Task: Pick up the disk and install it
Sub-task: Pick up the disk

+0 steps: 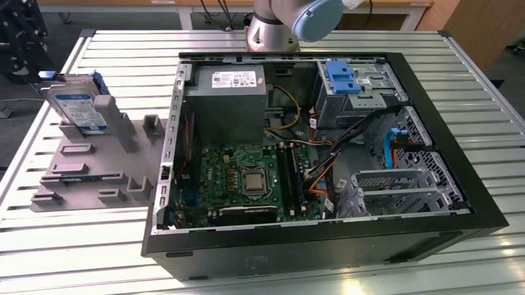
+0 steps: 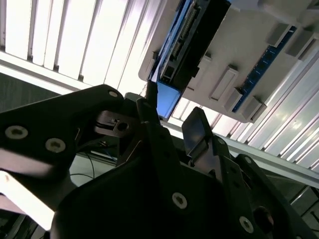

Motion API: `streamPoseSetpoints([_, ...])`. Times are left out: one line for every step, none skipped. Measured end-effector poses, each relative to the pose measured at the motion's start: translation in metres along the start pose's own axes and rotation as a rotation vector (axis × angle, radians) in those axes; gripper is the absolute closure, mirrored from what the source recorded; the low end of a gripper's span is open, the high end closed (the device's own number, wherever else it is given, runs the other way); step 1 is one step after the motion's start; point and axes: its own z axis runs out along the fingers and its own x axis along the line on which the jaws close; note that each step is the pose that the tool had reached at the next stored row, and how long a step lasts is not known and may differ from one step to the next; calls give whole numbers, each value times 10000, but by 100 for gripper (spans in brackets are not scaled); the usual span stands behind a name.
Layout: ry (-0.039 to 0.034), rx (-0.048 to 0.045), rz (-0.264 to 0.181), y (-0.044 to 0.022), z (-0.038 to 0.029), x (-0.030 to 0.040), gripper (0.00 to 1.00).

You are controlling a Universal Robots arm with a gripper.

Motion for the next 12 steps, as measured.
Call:
streamPoseSetpoints([-1,1,1,2,9,-11,53])
streamPoseSetpoints([-2,3,0,3,19,-17,53])
streamPoseSetpoints([-1,3,1,7,30,-20,53])
streamPoseSetpoints([-1,2,0,10,41,-22,53])
streamPoseSetpoints([-1,1,0,13,53,-22,53])
streamPoseSetpoints([-1,2,-1,15,67,-22,53])
streamPoseSetpoints([-1,1,-1,16,80,-22,53])
streamPoseSetpoints([-1,2,0,16,95,-22,53])
streamPoseSetpoints([-1,2,1,17,111,-22,53])
streamPoseSetpoints([-1,2,1,17,125,-22,53])
streamPoseSetpoints([-2,2,0,17,135,-23,53])
streamPoseSetpoints([-1,2,0,17,144,-24,53])
